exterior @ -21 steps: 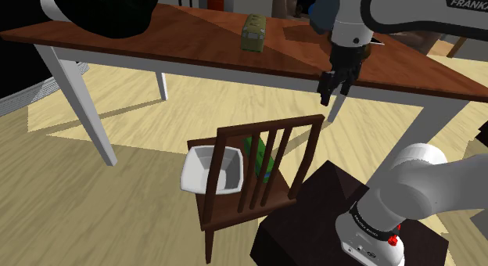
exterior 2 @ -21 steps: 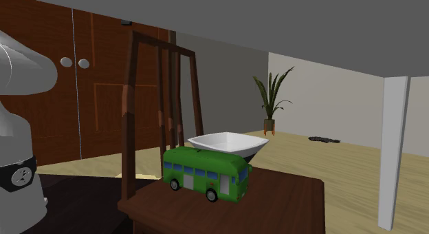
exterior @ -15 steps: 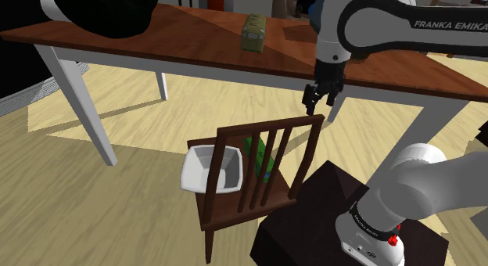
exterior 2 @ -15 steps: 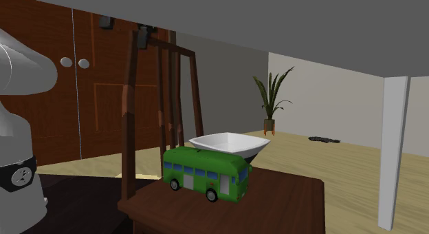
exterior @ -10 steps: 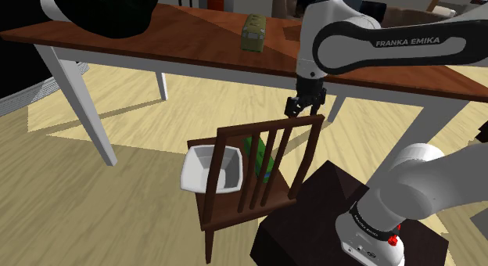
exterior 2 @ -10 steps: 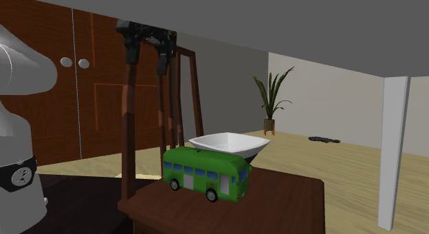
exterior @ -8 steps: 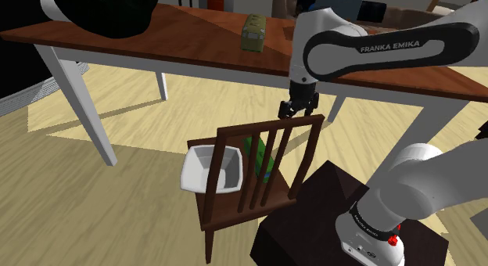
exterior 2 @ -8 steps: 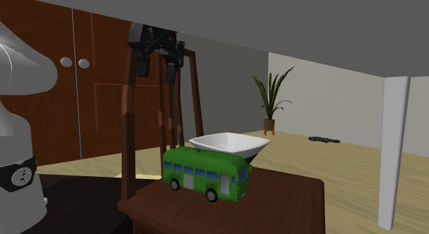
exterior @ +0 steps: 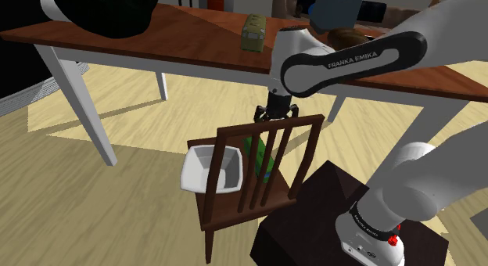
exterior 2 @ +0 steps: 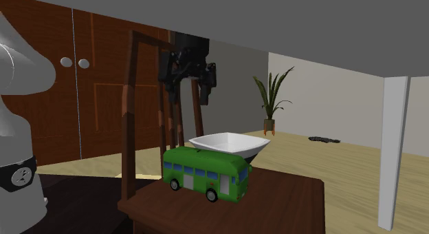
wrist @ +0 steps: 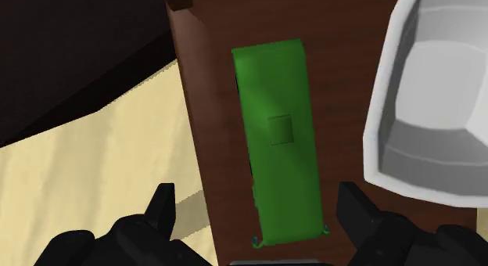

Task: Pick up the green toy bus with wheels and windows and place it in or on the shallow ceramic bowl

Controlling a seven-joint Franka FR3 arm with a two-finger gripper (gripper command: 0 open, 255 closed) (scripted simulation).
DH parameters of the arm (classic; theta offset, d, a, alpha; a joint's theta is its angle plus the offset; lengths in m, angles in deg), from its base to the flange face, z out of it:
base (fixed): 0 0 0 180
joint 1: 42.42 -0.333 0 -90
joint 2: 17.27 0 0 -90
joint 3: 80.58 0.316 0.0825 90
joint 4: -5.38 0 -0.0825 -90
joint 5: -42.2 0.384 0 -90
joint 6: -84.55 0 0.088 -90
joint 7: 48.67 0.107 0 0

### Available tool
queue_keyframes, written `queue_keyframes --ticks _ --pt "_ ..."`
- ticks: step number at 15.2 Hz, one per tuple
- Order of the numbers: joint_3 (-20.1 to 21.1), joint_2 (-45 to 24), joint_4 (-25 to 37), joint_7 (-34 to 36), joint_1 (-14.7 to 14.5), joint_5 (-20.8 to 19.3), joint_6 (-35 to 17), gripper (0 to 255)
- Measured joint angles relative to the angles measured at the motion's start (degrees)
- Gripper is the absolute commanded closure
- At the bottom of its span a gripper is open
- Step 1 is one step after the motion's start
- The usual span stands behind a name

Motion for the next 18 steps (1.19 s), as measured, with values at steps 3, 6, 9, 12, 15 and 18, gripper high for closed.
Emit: queue_keyframes --ticks 3,6,9,12,15,18 --pt "-4.0 -9.5 0.5 -0.2 -4.0 -0.4 -6.1 0" --pt "-5.2 -17.7 3.0 -13.7 -5.3 0.3 -10.3 0" --pt "-5.2 -19.6 2.3 -15.6 -5.4 0.6 -12.7 0" --pt "-5.1 -21.5 1.5 -15.9 -5.5 0.7 -15.5 0" --pt "-5.0 -22.8 0.9 -15.9 -5.6 0.8 -17.3 0" --pt "-5.0 -23.0 0.9 -15.9 -5.6 0.8 -17.6 0"
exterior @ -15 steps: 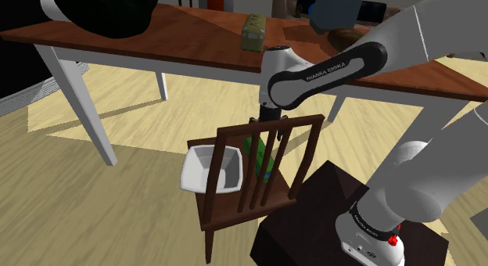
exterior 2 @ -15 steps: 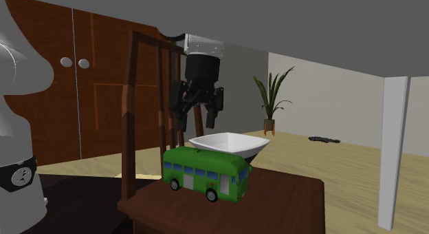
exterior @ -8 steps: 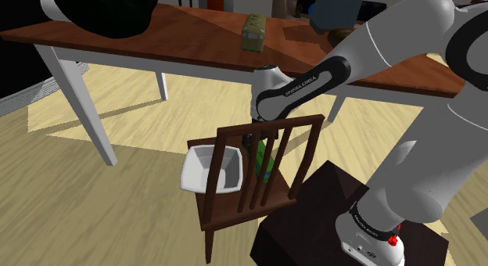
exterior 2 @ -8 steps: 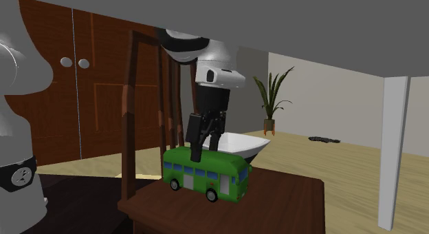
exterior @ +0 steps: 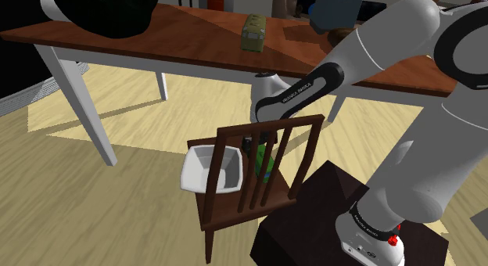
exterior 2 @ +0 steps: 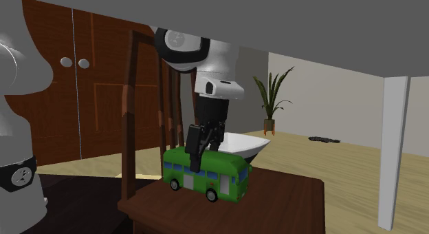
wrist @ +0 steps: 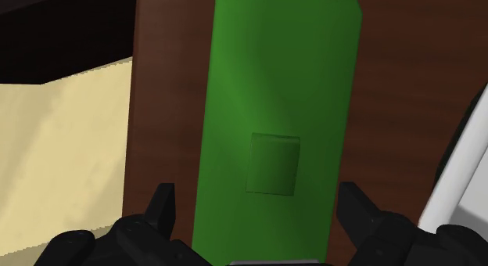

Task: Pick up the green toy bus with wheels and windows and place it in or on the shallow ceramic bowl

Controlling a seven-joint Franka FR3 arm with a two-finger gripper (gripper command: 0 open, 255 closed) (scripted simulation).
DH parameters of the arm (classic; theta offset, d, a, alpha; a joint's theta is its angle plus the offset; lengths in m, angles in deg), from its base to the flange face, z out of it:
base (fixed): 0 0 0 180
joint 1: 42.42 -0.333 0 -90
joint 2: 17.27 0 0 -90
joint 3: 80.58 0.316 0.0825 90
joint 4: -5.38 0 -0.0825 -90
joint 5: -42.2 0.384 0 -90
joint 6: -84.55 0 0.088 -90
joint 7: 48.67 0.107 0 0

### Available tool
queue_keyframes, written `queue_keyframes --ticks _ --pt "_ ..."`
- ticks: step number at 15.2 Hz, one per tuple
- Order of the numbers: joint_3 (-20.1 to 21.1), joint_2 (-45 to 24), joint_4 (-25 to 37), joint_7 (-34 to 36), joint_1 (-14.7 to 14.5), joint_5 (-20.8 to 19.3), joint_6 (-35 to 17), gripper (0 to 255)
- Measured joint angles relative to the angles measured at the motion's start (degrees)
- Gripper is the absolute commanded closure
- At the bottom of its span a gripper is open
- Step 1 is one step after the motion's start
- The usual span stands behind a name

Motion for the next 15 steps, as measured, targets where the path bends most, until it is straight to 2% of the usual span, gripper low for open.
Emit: queue_keyframes --ticks 2,3,15 --pt "0.0 0.0 0.0 0.0 0.0 0.0 0.0 0" --pt "0.0 0.0 0.0 0.0 0.0 0.0 0.0 255" --pt "0.0 0.9 0.1 0.0 0.0 0.0 1.0 255"
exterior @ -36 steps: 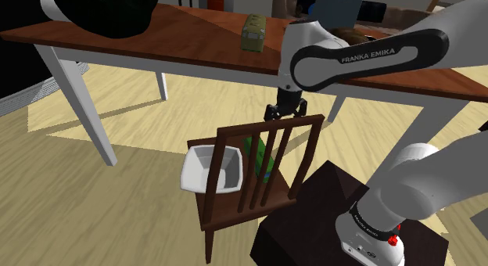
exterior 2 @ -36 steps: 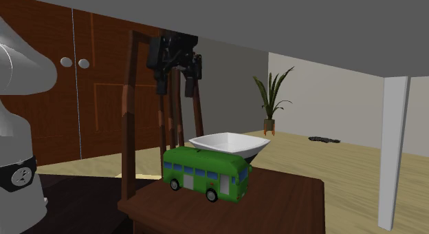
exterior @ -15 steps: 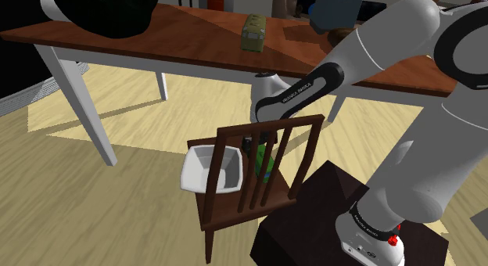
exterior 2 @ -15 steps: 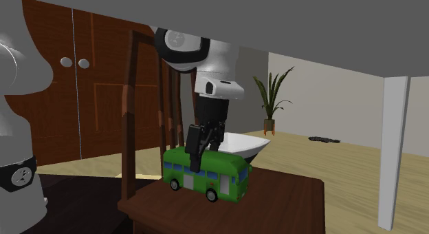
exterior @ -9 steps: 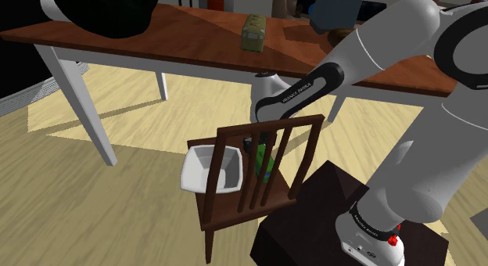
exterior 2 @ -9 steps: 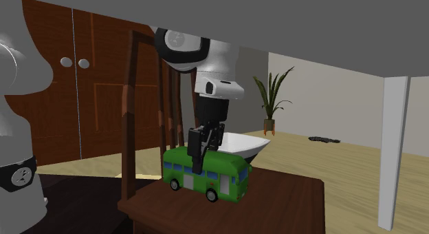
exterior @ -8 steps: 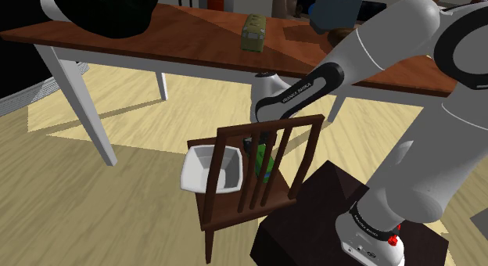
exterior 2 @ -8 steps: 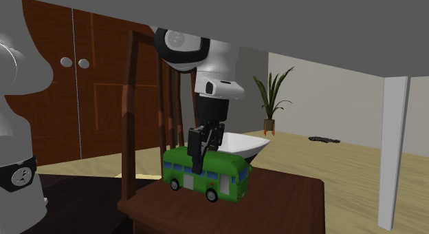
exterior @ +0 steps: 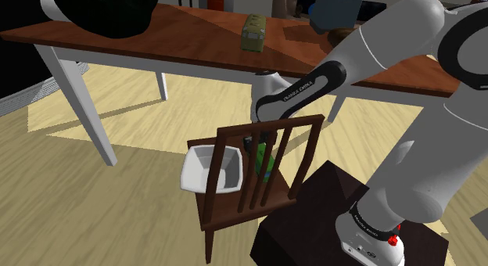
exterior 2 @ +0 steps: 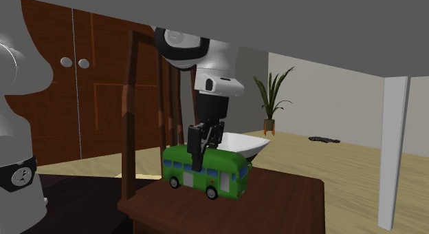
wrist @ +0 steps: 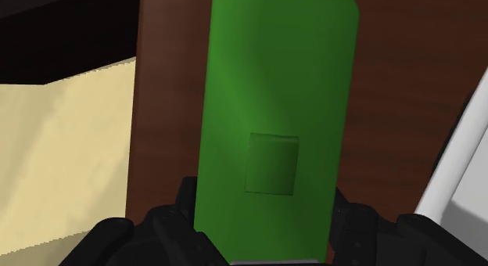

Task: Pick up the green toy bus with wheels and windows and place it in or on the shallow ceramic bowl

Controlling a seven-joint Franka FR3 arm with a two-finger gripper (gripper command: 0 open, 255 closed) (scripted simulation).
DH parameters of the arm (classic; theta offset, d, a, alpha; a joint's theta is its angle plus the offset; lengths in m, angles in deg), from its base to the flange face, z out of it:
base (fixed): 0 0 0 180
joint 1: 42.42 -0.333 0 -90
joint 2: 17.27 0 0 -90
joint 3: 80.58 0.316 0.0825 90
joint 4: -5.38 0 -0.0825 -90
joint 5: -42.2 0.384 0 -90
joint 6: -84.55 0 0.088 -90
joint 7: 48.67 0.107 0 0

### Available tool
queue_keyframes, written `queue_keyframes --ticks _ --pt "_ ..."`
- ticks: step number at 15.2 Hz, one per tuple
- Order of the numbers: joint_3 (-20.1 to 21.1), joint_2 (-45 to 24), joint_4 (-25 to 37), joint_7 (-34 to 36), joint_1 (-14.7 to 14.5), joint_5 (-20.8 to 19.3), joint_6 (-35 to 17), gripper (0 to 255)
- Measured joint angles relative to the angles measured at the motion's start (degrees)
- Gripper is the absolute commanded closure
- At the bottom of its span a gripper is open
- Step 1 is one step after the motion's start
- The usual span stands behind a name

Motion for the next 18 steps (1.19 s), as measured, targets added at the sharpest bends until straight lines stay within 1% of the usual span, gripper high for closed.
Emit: queue_keyframes --ticks 9,18 --pt "0.0 5.3 1.8 0.3 0.0 -0.1 7.0 255" --pt "-0.1 9.4 5.0 0.6 0.1 -0.3 14.5 255"
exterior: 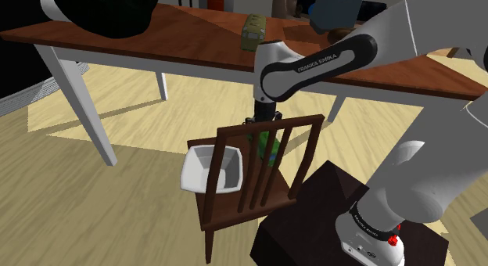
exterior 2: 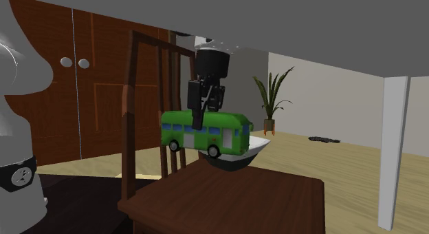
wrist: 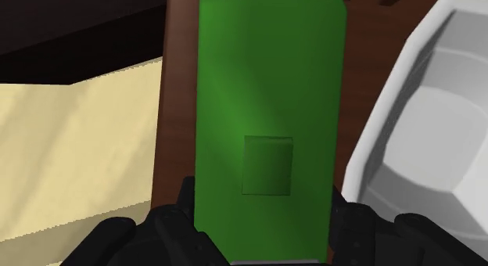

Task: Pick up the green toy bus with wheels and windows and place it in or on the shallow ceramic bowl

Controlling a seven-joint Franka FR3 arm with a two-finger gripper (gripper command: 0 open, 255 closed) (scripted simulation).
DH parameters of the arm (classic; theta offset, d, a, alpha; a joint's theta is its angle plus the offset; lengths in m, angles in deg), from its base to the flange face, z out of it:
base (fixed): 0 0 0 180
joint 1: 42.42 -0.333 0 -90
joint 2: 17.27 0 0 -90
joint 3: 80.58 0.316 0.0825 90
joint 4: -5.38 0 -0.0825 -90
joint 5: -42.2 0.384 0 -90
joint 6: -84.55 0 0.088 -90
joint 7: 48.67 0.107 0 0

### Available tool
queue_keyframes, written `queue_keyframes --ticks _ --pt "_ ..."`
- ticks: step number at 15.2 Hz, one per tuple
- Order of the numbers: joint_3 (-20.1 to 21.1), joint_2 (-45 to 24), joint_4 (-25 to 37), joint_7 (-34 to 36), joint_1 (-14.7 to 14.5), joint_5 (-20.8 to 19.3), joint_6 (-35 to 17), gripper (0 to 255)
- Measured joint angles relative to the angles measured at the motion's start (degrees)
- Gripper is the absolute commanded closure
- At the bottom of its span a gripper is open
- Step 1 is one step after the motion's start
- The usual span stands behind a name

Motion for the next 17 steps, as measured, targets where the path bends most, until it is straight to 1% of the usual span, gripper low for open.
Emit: queue_keyframes --ticks 7,11,12,13,15,17 --pt "0.1 2.2 2.0 0.2 -0.1 0.1 6.1 255" --pt "0.4 2.3 3.8 0.7 -0.2 0.3 12.5 255" --pt "0.9 1.6 5.7 1.9 -0.6 0.8 15.5 255" --pt "1.7 0.8 7.3 3.0 -1.1 0.8 16.7 255" --pt "3.0 -0.1 9.9 5.0 -2.0 0.9 12.0 255" --pt "4.5 -1.9 12.7 7.5 -3.2 1.3 11.1 255"
